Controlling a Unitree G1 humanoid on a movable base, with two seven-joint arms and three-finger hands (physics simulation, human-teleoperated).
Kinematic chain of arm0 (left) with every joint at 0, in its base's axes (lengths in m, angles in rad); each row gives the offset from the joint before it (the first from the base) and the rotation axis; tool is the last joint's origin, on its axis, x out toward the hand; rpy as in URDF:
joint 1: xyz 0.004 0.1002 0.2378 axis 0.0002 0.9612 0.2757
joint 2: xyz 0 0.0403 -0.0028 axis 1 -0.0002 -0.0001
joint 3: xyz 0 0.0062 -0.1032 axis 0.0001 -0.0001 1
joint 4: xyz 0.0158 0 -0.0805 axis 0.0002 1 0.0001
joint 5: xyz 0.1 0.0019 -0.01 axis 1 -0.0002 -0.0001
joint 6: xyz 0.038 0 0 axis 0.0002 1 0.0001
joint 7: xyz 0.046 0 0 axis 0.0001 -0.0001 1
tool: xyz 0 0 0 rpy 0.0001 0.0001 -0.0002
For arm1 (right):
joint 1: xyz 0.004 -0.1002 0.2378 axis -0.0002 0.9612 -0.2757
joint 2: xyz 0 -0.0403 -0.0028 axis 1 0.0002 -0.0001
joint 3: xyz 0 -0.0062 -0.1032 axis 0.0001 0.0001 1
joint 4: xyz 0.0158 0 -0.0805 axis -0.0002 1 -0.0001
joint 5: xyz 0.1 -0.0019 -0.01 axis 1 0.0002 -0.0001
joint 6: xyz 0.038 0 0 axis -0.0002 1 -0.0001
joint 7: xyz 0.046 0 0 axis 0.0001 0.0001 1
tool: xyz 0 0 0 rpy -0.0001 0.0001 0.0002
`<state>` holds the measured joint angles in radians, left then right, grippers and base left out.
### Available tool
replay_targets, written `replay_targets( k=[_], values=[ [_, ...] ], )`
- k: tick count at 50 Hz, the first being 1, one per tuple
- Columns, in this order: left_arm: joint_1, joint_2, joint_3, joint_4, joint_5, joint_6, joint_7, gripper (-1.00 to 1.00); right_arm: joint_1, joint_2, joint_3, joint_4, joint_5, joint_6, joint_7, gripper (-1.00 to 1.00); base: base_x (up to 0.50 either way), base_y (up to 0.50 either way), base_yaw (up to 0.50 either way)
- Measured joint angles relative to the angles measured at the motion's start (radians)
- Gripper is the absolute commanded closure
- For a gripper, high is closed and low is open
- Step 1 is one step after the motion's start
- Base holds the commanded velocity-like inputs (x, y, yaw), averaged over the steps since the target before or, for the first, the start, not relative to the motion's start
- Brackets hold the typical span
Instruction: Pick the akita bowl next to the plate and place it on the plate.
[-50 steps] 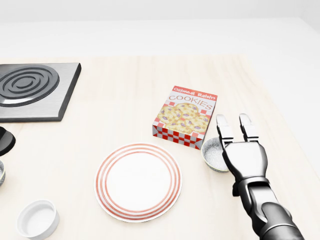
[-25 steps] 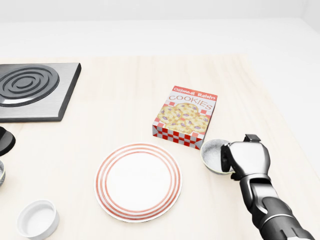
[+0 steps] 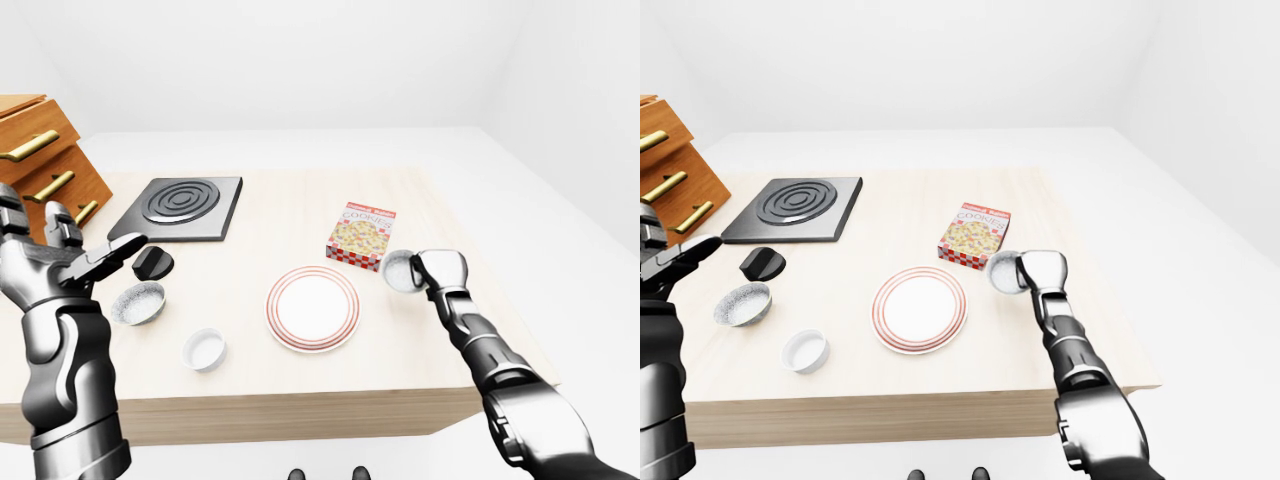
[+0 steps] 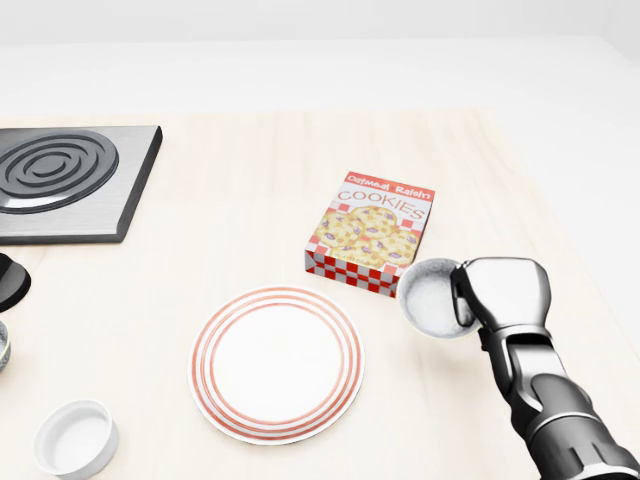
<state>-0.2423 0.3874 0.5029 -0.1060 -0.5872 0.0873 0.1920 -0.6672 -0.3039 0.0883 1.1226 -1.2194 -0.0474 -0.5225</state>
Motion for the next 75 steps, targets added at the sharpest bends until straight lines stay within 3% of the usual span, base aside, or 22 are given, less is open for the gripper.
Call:
replay_targets(
  k=[14, 26, 37, 46, 59, 75],
  values=[
    [0.003, -0.006, -0.006, 0.007, 0.002, 0.000, -0.007, -1.00, 0.079, -0.025, -0.043, -0.271, 0.034, -0.002, 0.000, 1.00, 0.00, 0.00, 0.00],
    [0.000, -0.004, -0.005, 0.008, 0.003, 0.000, -0.006, -1.00, 0.222, 0.000, -0.114, -0.733, 0.051, -0.021, 0.004, 1.00, 0.00, 0.00, 0.00],
    [-0.001, -0.002, -0.004, 0.012, 0.004, 0.000, -0.006, -1.00, 0.334, 0.091, -0.119, -1.170, 0.051, -0.024, 0.171, 1.00, 0.00, 0.00, 0.00],
    [0.000, -0.001, -0.003, 0.012, 0.003, 0.000, -0.007, -1.00, 0.388, 0.172, -0.072, -1.378, 0.018, -0.027, 0.305, 1.00, 0.00, 0.00, 0.00],
    [0.001, 0.000, 0.000, 0.009, 0.001, 0.000, -0.006, -1.00, 0.437, 0.252, 0.015, -1.457, -0.057, -0.040, 0.371, 1.00, 0.00, 0.00, 0.00],
    [0.003, 0.004, 0.006, 0.011, -0.002, 0.000, -0.004, -1.00, 0.415, 0.275, 0.076, -1.253, -0.147, -0.040, 0.363, 1.00, 0.00, 0.00, 0.00]
  ],
)
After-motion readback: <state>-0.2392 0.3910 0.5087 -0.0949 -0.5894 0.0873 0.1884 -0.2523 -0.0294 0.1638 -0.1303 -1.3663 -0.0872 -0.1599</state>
